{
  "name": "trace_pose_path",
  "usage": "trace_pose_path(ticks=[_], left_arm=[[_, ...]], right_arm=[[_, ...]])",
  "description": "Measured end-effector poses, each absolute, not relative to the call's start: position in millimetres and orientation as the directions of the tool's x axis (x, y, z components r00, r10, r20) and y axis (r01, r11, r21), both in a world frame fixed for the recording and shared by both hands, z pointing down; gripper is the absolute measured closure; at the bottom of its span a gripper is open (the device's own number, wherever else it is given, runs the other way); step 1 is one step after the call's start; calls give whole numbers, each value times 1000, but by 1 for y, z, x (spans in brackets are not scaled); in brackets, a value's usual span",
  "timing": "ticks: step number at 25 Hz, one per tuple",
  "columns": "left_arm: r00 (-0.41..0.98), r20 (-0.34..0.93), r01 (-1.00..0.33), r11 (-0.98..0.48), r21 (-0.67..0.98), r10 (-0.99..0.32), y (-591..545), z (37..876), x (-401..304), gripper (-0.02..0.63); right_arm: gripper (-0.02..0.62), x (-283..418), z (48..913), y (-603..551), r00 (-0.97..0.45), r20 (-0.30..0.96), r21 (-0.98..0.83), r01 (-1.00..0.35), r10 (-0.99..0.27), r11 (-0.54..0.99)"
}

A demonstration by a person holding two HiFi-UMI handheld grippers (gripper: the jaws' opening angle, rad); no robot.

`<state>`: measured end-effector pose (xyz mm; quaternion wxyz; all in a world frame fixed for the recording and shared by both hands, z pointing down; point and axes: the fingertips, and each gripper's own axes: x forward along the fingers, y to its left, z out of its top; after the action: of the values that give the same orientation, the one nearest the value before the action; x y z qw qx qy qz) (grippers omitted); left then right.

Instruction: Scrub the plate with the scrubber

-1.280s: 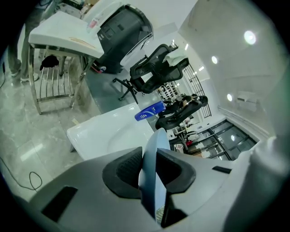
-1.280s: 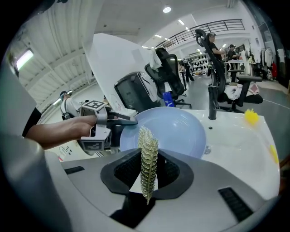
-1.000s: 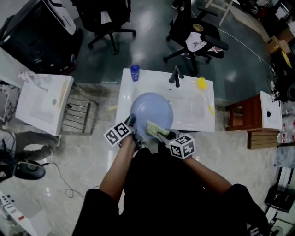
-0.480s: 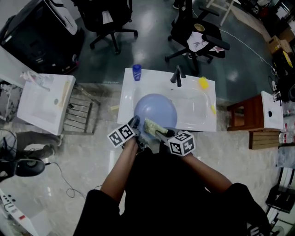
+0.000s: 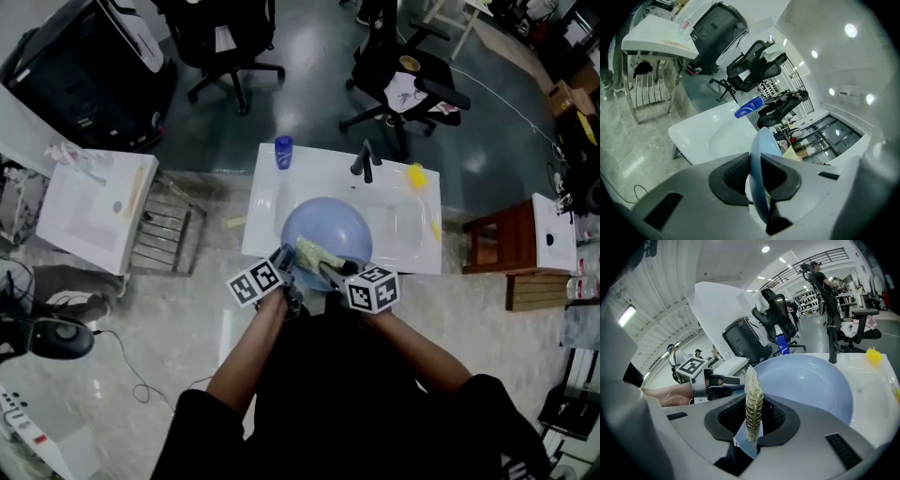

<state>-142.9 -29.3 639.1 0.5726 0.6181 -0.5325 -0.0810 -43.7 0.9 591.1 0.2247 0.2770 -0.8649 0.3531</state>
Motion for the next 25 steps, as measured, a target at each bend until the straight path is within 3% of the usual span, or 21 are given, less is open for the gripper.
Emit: trace_pose_path(ticks=[9, 19, 25], left_arm=[[428, 498, -564, 208, 799, -754, -28, 636, -143, 561], [467, 494, -578, 169, 798, -733, -17, 632, -138, 560], [482, 485, -576, 153, 803, -730, -13, 631, -133, 561]], right_arm=[[532, -33, 580, -31, -757, 570, -512, -632, -321, 582], [532, -45, 580, -24, -793, 603, -592, -517, -86, 617], [532, -44, 596, -33, -763, 643, -579, -544, -70, 607]])
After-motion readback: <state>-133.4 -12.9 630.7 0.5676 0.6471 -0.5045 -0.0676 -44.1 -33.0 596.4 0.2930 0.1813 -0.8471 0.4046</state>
